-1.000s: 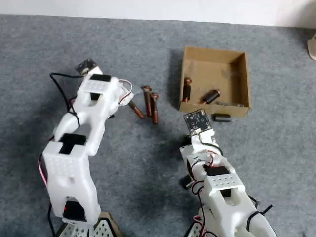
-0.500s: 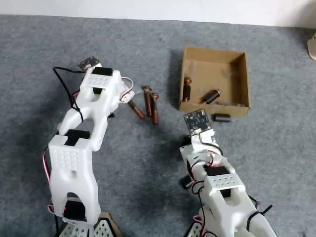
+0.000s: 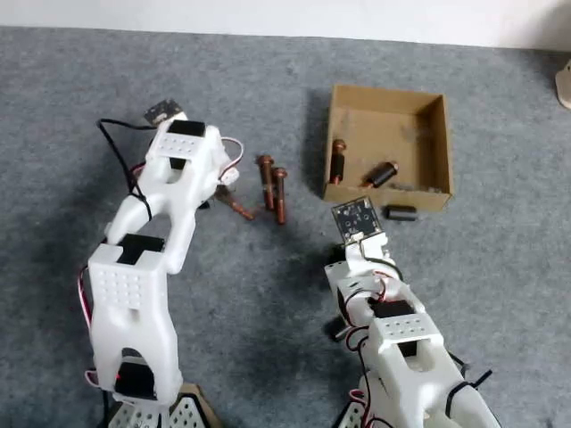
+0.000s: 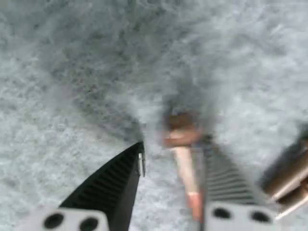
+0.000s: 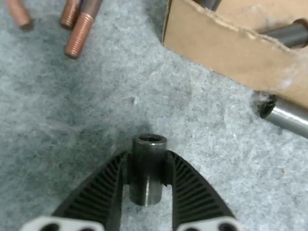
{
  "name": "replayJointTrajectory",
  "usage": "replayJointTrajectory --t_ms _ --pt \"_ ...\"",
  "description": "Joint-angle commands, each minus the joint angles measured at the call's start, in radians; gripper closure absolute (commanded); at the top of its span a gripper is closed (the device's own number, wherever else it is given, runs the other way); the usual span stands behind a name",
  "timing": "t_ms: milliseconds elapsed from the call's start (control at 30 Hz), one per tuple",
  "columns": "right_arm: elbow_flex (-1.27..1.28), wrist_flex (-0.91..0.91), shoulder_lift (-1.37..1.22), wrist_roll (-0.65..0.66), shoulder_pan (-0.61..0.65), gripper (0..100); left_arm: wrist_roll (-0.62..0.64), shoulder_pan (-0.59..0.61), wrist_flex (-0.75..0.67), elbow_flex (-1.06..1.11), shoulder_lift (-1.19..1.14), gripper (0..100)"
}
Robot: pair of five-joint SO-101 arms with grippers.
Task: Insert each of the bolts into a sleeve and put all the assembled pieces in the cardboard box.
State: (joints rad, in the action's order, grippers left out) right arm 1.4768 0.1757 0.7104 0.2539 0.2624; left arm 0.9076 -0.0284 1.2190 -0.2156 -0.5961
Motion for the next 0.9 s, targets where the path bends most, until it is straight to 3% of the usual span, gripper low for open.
replayJointTrajectory --t_ms 0,233,433,667,867 --pt "-0.013 -0.022 0.027 0.015 0.004 99.3 0.002 -0.018 -0.074 -0.027 0.004 99" --pt "-0.012 -0.022 0.027 0.015 0.004 99.3 0.0 -0.016 -0.212 0.039 0.004 99" --pt "-0.01 -0.022 0.036 0.015 0.005 99.3 -0.003 -0.025 -0.16 0.038 0.018 100" --pt "0.176 -0.266 0.251 0.015 0.01 99.3 -0.29 -0.116 -0.061 0.047 0.142 100" --pt "0.314 -0.289 0.521 0.014 0.01 99.3 -0.319 -0.148 -0.071 0.048 0.229 100"
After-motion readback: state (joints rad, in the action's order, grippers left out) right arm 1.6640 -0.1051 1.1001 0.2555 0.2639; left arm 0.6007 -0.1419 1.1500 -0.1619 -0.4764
